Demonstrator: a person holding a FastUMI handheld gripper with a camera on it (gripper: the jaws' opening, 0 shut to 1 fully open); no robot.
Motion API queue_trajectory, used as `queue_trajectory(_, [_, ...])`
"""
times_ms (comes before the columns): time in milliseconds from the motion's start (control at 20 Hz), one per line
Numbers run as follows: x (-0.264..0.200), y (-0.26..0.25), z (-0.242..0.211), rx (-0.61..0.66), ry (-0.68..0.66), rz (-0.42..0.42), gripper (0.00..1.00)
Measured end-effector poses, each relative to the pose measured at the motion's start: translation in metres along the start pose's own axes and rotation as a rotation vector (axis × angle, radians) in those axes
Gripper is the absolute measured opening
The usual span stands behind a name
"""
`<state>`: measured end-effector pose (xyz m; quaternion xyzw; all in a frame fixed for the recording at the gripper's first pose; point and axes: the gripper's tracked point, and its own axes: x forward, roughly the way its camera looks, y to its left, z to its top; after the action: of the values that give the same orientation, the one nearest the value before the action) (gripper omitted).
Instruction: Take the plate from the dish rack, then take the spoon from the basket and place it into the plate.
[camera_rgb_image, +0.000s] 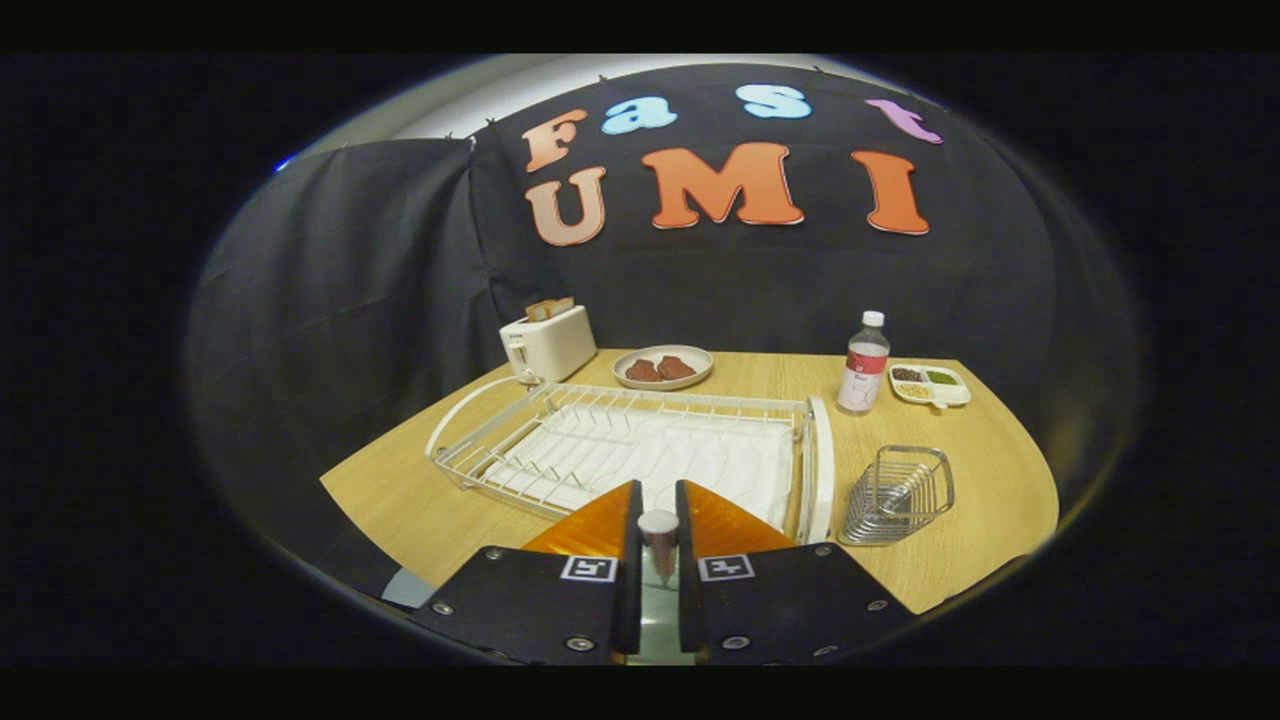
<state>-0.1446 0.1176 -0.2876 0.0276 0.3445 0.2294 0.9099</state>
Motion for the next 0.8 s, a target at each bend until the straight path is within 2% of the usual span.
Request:
queue_trajectory(350, [-0.027,-0.015,-0.020,0.108,0.014,-0.028,0.15])
queue_trajectory(800, [-0.045,-0.026,-0.077,0.188,0.142,-0.056,0.18])
